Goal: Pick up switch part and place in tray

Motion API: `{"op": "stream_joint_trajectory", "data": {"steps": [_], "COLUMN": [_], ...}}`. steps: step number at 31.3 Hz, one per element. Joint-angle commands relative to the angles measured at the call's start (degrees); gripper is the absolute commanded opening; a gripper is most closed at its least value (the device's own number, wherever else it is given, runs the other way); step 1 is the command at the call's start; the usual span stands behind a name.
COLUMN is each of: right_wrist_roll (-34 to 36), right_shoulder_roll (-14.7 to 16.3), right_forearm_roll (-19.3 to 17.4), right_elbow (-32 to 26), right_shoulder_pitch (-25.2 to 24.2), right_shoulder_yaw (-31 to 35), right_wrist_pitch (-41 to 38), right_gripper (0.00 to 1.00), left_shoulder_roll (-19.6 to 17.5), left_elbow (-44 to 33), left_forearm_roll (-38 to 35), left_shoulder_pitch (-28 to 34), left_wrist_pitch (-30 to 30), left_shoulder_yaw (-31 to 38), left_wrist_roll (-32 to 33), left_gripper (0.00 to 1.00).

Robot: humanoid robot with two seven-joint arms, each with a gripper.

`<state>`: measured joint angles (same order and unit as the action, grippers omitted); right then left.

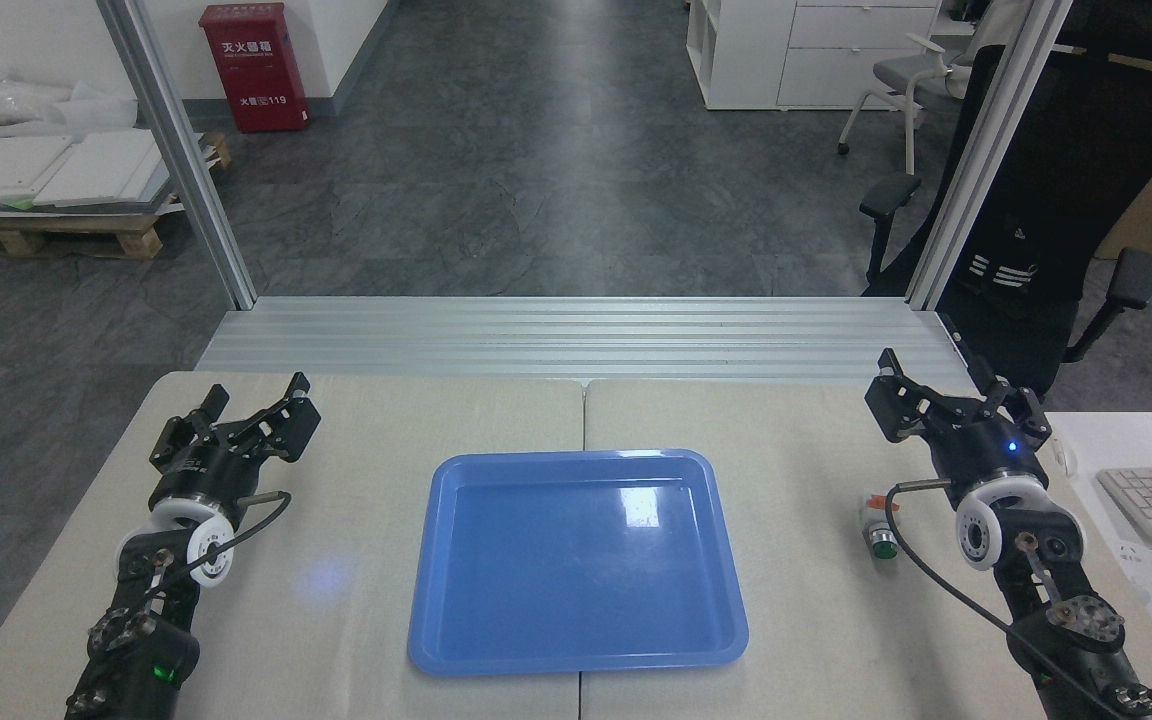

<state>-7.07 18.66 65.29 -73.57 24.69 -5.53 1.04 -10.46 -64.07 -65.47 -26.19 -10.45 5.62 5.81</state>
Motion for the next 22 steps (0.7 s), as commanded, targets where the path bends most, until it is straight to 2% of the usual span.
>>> {"op": "stream_joint_trajectory", "data": {"steps": [1,22], "right_wrist_roll": [-0.1,-3.2], "right_shoulder_roll": [0.2,1.3], "right_forearm_roll": [0.1,0.0], "right_elbow": [0.0,-0.1], "right_shoulder_pitch": [0.1,-0.2], "right_shoulder_yaw": [0.2,0.1], "right_wrist_pitch": [0.1,-0.5], "right_gripper": [1.0,1.0], "left_shoulder_roll": [0.0,0.0], "left_elbow": [0.0,0.0], "left_forearm_roll": [0.0,0.0], "left_shoulder_pitch": [0.0,0.0], "left_wrist_pitch": [0.0,0.0], "left_shoulder_yaw": [0.0,0.0], "left_wrist_roll": [0.0,0.0], "left_gripper": [1.0,1.0]}}
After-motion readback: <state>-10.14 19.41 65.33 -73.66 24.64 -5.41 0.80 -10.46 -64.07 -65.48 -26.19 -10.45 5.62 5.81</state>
